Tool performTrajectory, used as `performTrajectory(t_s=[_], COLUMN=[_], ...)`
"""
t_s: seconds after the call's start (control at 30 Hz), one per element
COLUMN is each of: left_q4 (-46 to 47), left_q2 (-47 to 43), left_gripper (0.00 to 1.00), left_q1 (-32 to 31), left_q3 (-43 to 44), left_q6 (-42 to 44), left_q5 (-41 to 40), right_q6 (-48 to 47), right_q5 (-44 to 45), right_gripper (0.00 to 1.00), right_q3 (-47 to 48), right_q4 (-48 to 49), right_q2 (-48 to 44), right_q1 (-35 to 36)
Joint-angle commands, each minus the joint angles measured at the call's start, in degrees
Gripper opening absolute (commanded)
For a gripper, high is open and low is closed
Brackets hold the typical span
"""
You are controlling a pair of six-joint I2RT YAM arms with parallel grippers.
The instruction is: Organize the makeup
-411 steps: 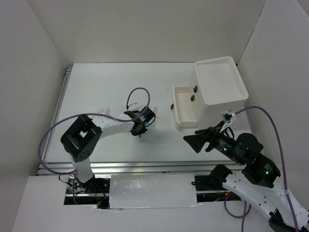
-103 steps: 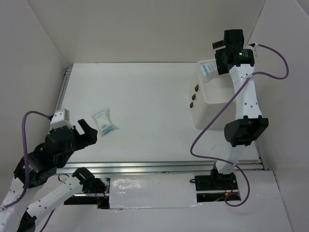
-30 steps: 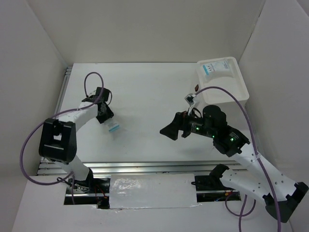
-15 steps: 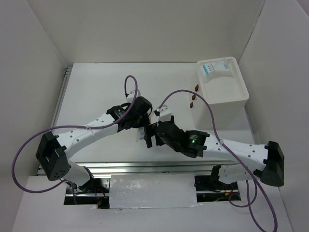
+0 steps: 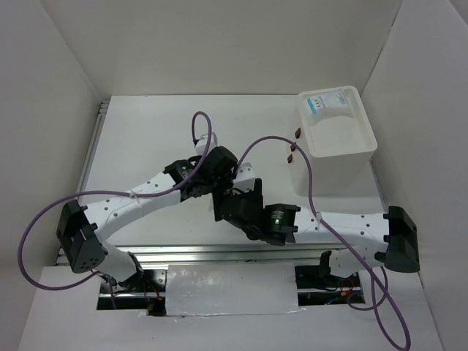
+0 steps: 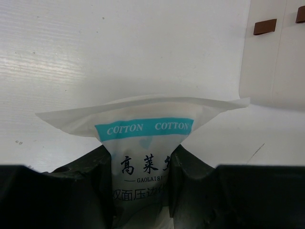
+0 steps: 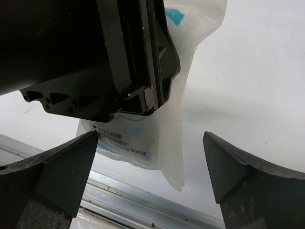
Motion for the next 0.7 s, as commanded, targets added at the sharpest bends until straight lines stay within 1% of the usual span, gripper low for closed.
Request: performTrajectory(t_s=[0.0,0.17,0.3,0.37,0.43,0.47,0.5,0.53,0.57,0.67], left_q4=[-2.4,-3.73,-4.34,-4.08,-3.47,-3.2,-3.2,-3.55,-3.99,-4.6], left_q2=[1.2,2.52,3.75,3.84,3.23,3.06,2.62,2.53,2.27,1.83], left_gripper=[0.38,0.38,0.39,0.38,0.38,0.38,0.38,0.38,0.38,0.38], left_q1=[-1.43,-1.43,-1.43,-1.43,-1.43,-1.43,-1.6,-1.69,-1.95,-2.31], left_q3=[2.04,3.7,5.02,5.03,4.68,4.59,4.67,4.94,5.29,5.47], left_q6=[-2.08,-2.17,-1.91,-1.82,-2.0,-2.08,-2.26,-2.35,-2.43,-2.96], left_q5=[-1.4,-2.73,-2.9,-2.46,-1.76,-1.5,-1.41,-1.5,-1.93,-2.46], right_q6=[-0.72,-0.63,-0.1,-0.28,-0.11,-0.1,1.2,2.78,5.23,9.46], right_q5=[1.09,-1.82,-1.83,-1.48,0.62,1.76,2.99,4.75,8.07,13.61], right_gripper=[1.0,1.0,1.0,1.0,1.0,1.0,1.0,1.0,1.0,1.0], right_q3=[0.08,-1.68,-1.86,-2.56,-2.22,-0.21,1.2,2.78,5.32,7.88], right_q4=[8.41,11.23,10.0,11.32,10.63,9.66,8.0,3.28,1.49,-2.56], right_q2=[-3.21,-7.08,-8.31,-8.67,-7.27,-4.57,-2.8,-1.13,1.85,5.73], right_q1=[1.39,2.45,2.71,2.89,2.89,2.89,2.89,2.89,2.89,2.8])
